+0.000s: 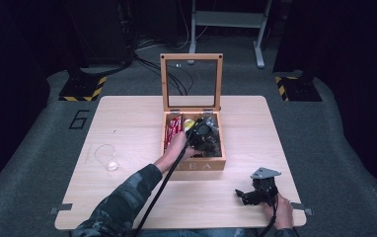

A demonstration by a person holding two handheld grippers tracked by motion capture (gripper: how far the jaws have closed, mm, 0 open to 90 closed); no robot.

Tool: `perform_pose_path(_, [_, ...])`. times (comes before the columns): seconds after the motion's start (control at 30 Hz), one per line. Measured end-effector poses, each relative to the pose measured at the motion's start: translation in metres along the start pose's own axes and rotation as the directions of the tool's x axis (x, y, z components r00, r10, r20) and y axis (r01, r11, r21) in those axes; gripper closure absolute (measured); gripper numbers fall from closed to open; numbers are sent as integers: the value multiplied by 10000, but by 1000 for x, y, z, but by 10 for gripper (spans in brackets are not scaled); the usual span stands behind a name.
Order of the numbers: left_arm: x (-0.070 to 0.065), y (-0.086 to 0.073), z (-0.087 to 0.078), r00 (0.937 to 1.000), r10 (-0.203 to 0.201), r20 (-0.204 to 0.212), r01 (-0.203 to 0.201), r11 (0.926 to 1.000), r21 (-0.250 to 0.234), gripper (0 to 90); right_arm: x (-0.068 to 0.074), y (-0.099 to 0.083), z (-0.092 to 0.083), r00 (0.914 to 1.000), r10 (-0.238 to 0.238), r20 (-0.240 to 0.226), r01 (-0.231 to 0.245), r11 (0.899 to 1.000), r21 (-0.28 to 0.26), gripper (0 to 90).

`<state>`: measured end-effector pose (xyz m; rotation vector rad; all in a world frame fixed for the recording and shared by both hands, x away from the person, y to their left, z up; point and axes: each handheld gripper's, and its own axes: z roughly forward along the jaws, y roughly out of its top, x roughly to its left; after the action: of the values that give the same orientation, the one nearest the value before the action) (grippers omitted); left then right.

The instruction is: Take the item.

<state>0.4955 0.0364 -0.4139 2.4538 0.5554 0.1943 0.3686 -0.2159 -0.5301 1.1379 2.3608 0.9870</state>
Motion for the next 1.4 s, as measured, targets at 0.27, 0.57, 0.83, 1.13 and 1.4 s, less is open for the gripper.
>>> perform_pose_path(0.27, [0,0,-7,9997,133,-188,-136,9998,-152,882,0,0,0,10000,-12,2,12,10000,2,0])
perform_pose_path(0.57, [-1,-1,-21,9990,245,-378,-262,9986,-455,896,0,0,0,10000,-5,2,5,10000,0,0])
perform_pose_path(0.83, [0,-6,-42,9984,146,-551,-192,9963,-841,897,0,0,0,10000,-2,3,2,10000,5,0])
perform_pose_path(1.13, [4,-17,-66,9968,9,-801,-105,9928,-1197,898,0,0,0,10000,-5,2,5,10000,3,0])
perform_pose_path(1.4, [11,-28,-86,9945,-245,-1021,94,9892,-1460,898,0,0,0,10000,-7,3,7,10000,5,0])
